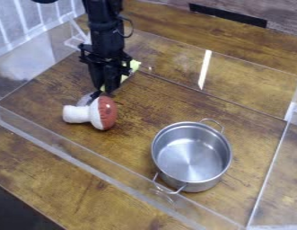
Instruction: Move the green spoon to the right
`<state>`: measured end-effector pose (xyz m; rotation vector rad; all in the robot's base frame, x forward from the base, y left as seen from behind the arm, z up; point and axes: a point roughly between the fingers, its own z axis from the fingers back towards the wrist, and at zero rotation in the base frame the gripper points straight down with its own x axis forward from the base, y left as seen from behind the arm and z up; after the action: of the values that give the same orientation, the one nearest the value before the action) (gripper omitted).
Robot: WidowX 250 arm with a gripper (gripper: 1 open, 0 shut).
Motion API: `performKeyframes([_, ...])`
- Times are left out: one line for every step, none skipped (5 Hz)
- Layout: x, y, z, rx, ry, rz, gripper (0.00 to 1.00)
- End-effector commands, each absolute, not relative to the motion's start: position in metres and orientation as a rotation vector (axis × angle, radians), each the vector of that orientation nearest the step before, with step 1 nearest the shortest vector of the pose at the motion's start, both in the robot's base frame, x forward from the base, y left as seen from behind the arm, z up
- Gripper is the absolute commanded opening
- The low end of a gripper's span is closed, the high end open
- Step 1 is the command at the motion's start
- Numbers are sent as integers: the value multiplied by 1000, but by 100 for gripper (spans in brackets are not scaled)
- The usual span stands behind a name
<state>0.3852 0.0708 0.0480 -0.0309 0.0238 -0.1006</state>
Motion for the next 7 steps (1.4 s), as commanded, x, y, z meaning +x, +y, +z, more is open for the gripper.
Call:
performKeyframes([385, 71, 94, -3, -95, -157, 0])
performKeyframes([395, 64, 107, 7, -100, -116, 0])
performKeyframes([409, 42, 118, 12, -110, -88, 0])
performKeyframes([417, 16, 116, -1, -120, -183, 0])
performKeyframes([419, 16, 106, -4, -115, -247, 0])
performKeyframes([427, 1, 101, -5, -107, -222, 0])
performKeyframes([436, -9, 97, -3, -100, -194, 0])
